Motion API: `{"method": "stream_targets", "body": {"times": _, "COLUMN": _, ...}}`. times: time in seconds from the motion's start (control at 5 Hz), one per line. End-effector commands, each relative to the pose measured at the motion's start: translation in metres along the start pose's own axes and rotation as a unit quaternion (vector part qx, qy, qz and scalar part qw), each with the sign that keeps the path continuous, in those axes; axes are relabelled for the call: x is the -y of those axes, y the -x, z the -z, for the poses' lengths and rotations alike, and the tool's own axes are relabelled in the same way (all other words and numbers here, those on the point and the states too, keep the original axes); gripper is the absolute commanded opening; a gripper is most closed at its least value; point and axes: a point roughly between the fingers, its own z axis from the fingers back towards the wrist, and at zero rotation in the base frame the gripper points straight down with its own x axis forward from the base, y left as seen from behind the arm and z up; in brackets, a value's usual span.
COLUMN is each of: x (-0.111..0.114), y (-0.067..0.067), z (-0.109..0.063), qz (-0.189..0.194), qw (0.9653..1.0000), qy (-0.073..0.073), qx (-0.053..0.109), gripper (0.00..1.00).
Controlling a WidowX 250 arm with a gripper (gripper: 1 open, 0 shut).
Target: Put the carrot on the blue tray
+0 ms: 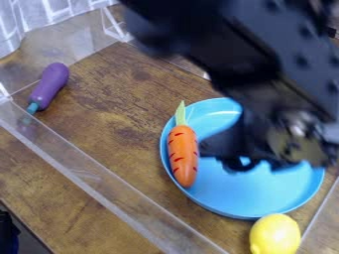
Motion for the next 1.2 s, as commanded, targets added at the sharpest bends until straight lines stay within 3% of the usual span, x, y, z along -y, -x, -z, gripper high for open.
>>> {"method": "stream_targets", "body": {"times": 0.0, "x": 0.024, "y": 0.003, "z": 0.009, "qz": 0.003, "qw": 0.9997, "qy": 0.023, "qx": 0.006, "gripper": 1.00}}
{"method": "stream_targets", "body": {"times": 0.4, "x": 0.023, "y": 0.010, "z": 0.038, "qz": 0.029, "qw": 0.9989, "qy": 0.036, "qx": -0.004, "gripper": 1.00}}
{"method": "stream_targets", "body": {"times": 1.0, "x": 0.010, "y": 0.007, "z": 0.069, "qz": 0.036, "qw": 0.9983, "qy": 0.044, "qx": -0.014, "gripper": 1.00}}
